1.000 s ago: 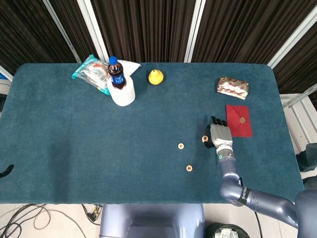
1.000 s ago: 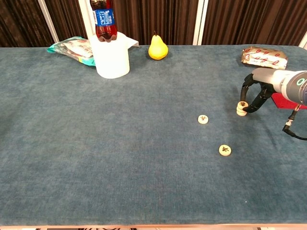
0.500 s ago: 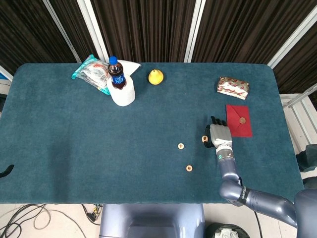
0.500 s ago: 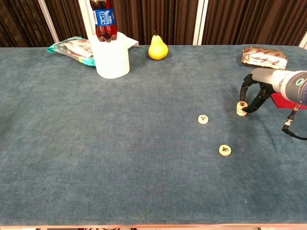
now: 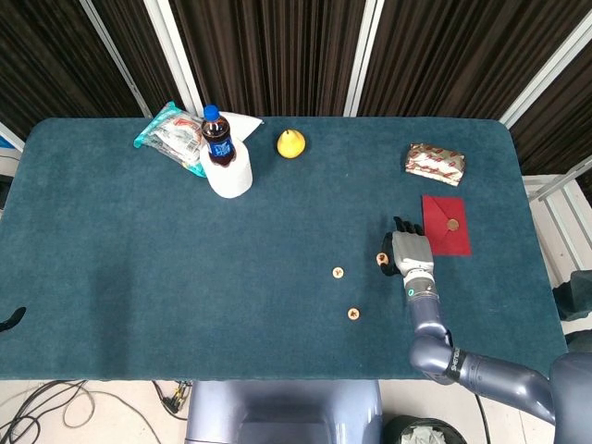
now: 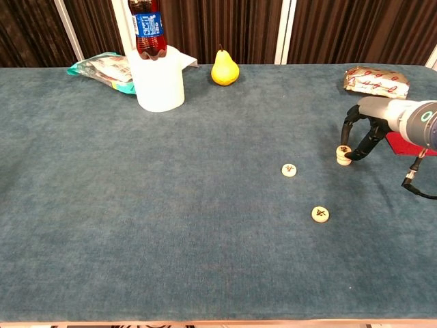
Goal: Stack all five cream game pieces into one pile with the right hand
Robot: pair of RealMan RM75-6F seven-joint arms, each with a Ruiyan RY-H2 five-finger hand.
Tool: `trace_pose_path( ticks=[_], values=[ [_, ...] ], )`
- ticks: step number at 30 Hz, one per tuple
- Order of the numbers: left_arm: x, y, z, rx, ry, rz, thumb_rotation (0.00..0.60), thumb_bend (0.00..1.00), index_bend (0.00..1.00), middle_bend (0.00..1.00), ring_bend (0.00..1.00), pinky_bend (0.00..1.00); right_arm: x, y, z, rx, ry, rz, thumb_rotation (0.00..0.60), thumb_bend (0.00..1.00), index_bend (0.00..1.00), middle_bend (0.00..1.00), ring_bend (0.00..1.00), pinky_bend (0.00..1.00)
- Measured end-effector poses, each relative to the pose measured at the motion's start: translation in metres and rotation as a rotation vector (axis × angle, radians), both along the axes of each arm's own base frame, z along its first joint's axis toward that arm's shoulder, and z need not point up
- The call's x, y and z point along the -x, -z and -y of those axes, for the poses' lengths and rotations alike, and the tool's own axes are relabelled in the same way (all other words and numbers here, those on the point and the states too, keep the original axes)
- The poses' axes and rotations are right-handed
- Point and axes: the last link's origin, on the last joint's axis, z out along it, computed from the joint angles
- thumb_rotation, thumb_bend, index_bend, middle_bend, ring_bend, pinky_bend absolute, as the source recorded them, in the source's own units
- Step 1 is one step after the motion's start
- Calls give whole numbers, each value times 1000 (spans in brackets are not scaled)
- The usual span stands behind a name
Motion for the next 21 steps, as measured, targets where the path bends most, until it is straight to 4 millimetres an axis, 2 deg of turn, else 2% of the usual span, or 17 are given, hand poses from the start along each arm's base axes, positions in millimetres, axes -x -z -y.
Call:
trace_pose_path(
  ticks=[8,15,21],
  values=[
    [0,0,0,0,-1,-1,600,165,56,0,0,0,-4,-4,1,13,-13,15,600,392,478,0,0,0],
    [0,0,0,-1,0,1,600,165,56,0,0,0,-18,-10,-4,19,-61,37,600,392,461,0,0,0],
    [0,0,0,0,1,4,600,165,56,0,0,0,-35,-6,-16,-10,-112,51,600,392,421,0,0,0]
  ],
)
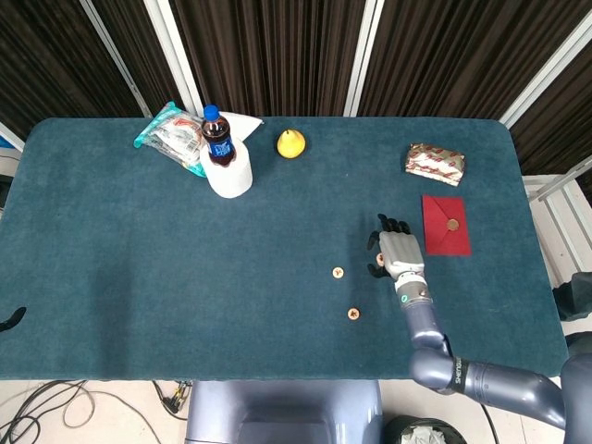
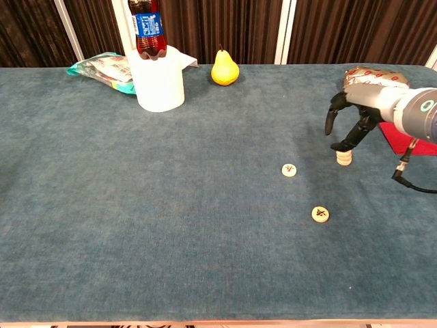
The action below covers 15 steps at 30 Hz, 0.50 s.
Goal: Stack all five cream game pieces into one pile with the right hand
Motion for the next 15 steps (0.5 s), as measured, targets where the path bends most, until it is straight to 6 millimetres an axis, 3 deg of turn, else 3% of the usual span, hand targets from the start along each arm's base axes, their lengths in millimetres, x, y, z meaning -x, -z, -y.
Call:
trace_pose_path(
  ticks=[15],
  values=[
    [0,0,0,3,2,4,600,165,56,0,0,0,-36,34,-19,-74,-112,-26,600,393,381,0,0,0]
  ],
)
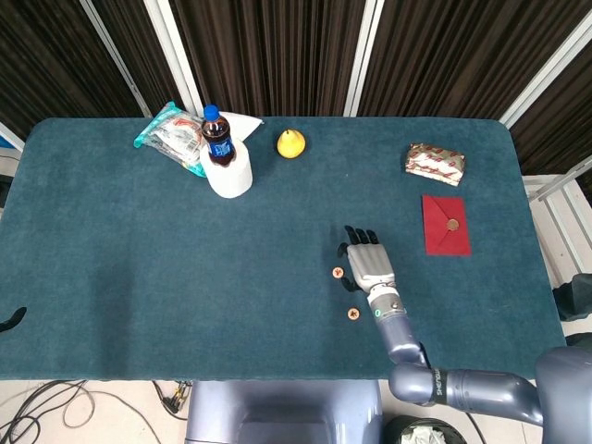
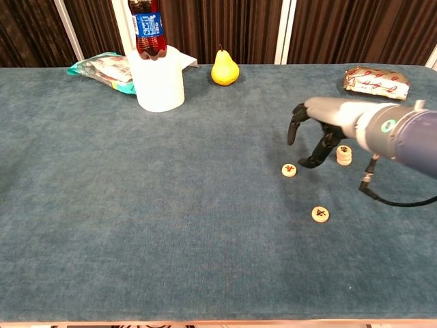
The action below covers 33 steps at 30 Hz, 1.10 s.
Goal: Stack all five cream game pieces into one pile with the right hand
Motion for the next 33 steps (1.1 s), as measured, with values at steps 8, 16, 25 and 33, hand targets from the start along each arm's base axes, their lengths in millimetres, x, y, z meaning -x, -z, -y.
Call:
trace_pose_path(
  ticks=[8,16,25,33],
  values=[
    [0,0,0,0,0,1,600,165,56,0,0,0,0,14,3,2,11,-21,600,392,398,0,0,0],
    [0,0,0,-2,-1,1,600,165,56,0,0,0,6,20,5,-1,23,-34,600,392,429,0,0,0],
    [0,0,-1,-1,-2,-1,600,165,56,0,0,0,8,26,6,-1,29,-31,600,392,433,0,0,0],
    [0,0,-1,-1,-2,-1,600,165,56,0,0,0,12,28,10,2,46,-29,600,393,473,0,0,0]
  ],
)
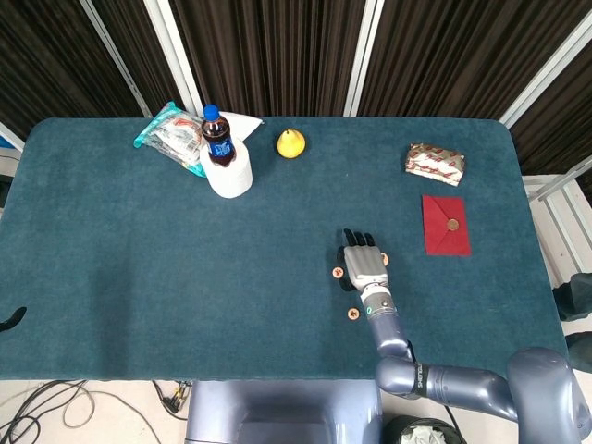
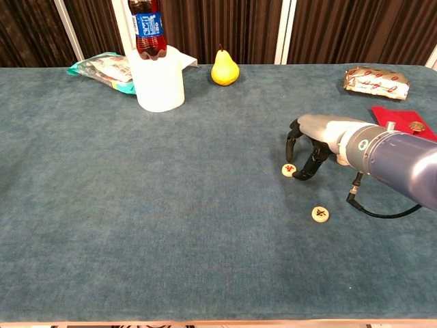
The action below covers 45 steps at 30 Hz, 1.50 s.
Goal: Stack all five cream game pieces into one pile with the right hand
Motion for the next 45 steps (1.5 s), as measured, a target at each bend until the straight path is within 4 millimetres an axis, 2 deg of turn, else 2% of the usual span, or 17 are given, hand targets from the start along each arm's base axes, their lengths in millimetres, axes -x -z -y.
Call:
trace_pose_path(
  ticks=[30,45],
  values=[
    [0,0,0,0,-4,-5,600,165,57,0,0,0,3,9,0,-5,14,21,600,392,506,0,0,0],
    [0,0,0,1,-3,-4,600,165,57,0,0,0,5,6,2,5,21,30,600,392,527,0,0,0]
  ],
)
